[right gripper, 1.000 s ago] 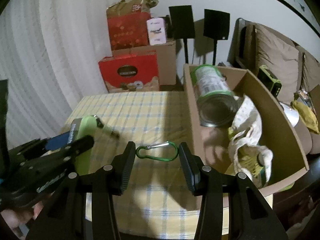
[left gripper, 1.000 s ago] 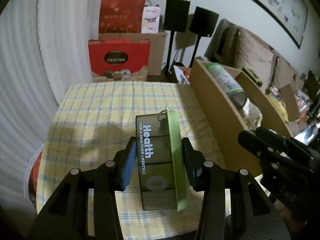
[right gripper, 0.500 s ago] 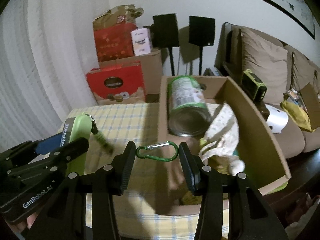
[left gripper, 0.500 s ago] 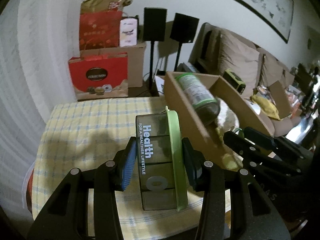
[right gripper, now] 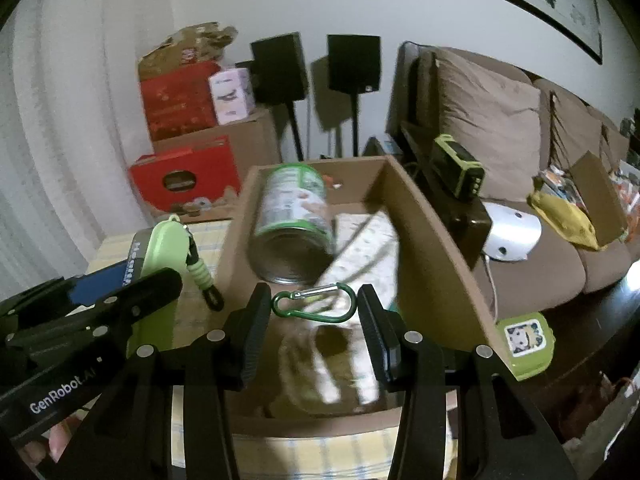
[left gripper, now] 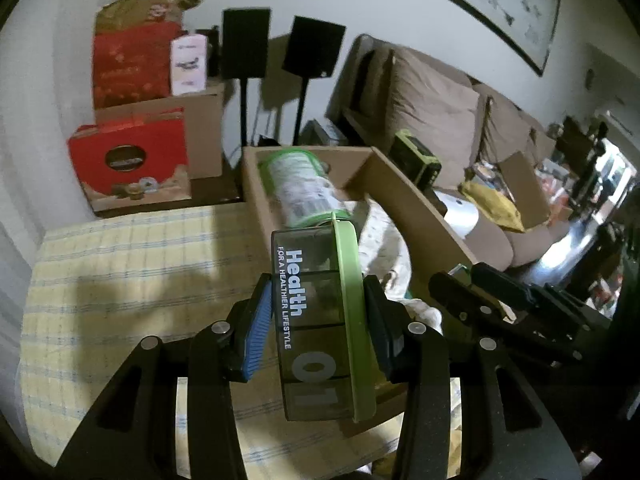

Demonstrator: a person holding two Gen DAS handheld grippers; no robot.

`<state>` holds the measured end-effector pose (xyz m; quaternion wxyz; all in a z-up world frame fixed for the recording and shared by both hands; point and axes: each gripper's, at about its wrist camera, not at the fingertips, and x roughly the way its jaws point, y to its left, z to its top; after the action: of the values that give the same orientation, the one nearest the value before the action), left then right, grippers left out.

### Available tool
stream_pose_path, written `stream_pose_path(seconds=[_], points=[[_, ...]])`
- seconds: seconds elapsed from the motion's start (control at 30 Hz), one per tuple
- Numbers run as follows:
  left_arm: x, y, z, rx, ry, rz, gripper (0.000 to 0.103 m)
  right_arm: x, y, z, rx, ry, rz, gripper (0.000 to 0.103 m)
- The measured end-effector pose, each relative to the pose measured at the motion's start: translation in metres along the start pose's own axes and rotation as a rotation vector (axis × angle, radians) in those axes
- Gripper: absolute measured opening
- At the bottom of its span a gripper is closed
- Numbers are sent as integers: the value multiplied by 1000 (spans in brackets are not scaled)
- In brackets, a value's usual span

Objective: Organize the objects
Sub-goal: 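Lift the bottle with the left gripper over the box while the right gripper carries the carabiner, then lower the bottle and carabiner into the box and open both grippers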

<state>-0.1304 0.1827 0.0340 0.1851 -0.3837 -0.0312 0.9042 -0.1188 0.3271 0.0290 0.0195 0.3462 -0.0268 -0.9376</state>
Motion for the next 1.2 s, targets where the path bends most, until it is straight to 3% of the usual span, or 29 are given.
stream_pose_path(seconds=[0.37,0.7,1.0,1.17,1.2], points=[[50,-24,-6,-4,107,-43,41,21,-44,-12,64,55,-24,45],[86,-39,-22,44,193,-17,42,38,-63,-22,94,92,-32,45],[96,-49,-25,111,209,14,41,46,-69,-28,104,119,-24,45],[92,-46,-23,97,207,11,49,51,-72,-30,117,141,-19,45],[90,-45,-22,92,201,14,59,52,-74,-30,121,144,-20,46]])
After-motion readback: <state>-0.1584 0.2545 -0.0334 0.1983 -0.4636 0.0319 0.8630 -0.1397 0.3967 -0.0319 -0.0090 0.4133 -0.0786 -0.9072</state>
